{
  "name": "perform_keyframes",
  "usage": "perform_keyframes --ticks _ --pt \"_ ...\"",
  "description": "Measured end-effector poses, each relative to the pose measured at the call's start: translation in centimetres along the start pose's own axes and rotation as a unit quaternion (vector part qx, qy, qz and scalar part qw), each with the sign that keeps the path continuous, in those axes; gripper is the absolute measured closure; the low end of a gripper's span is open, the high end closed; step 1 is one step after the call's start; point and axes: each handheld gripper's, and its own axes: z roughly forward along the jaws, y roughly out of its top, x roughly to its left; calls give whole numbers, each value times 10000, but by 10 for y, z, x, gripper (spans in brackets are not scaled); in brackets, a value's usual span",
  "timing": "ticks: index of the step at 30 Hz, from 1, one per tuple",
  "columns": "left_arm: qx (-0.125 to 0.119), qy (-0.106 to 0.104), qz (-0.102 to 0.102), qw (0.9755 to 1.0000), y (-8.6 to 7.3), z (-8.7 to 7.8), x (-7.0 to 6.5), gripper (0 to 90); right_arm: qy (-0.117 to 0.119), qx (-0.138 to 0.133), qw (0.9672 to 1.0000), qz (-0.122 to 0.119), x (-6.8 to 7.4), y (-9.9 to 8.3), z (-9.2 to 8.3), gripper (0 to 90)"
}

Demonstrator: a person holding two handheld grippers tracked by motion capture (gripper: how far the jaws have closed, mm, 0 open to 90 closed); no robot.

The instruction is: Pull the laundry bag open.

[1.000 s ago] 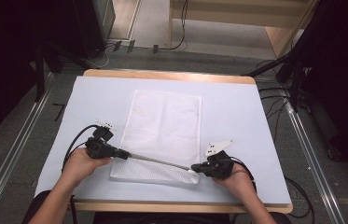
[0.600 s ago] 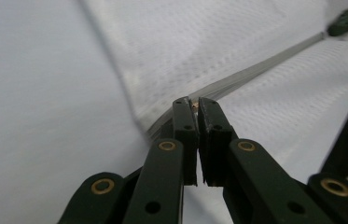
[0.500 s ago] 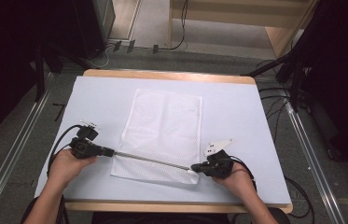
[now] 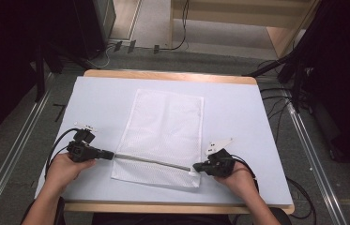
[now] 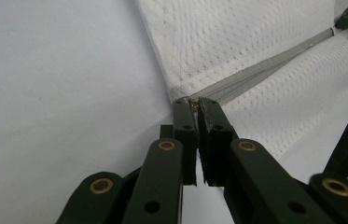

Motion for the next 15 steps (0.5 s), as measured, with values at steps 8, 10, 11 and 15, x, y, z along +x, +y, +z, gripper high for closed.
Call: perform_keyframes --ticks 8,10,11,15 --pt "118 36 105 9999 -8 1 -9 872 47 0 10000 -17 -2 1 0 900" --pt "115 30 109 9999 -9 1 -10 871 50 -3 10000 -27 -3 1 0 900" --pt "86 -21 64 9999 -11 0 -9 868 66 10 10000 -26 -3 1 0 900" --pt "0 -45 7 10000 -13 -2 -11 865 73 21 10000 5 -3 1 0 900"
